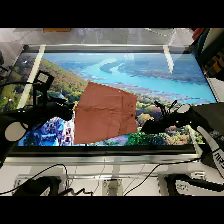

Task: Fold the clothes and pants, and hang the long-sleeved shirts on hangers.

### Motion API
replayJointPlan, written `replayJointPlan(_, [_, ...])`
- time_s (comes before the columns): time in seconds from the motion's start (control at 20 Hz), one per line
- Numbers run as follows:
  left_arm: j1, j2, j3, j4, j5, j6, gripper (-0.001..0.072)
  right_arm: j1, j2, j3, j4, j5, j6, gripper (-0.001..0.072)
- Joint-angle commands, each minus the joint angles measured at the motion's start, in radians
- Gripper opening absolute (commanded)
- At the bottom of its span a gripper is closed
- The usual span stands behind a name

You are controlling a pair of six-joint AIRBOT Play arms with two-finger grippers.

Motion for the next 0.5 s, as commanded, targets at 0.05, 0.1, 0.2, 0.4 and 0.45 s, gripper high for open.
replayJointPlan(0.05, [0.0, 0.0, 0.0, 0.004, 0.001, -0.223, 0.04, 0.046, -0.034, -0.08, 0.156, -0.185, 0.035, 0.04])
replayJointPlan(0.1, [0.003, 0.0, 0.0, 0.011, 0.001, -0.258, 0.04, 0.046, -0.043, -0.08, 0.169, -0.2, 0.034, 0.04])
replayJointPlan(0.2, [0.026, 0.0, 0.0, 0.012, 0.001, -0.298, 0.04, 0.045, -0.072, -0.08, 0.174, -0.218, 0.032, 0.04])
replayJointPlan(0.4, [0.103, 0.0, 0.0, 0.011, 0.0, -0.305, 0.04, 0.046, -0.15, -0.079, 0.281, -0.22, -0.019, 0.0401])
replayJointPlan(0.45, [0.13, 0.0, 0.0, 0.011, -0.005, -0.338, 0.04, 0.047, -0.157, -0.079, 0.325, -0.219, -0.074, 0.0399])
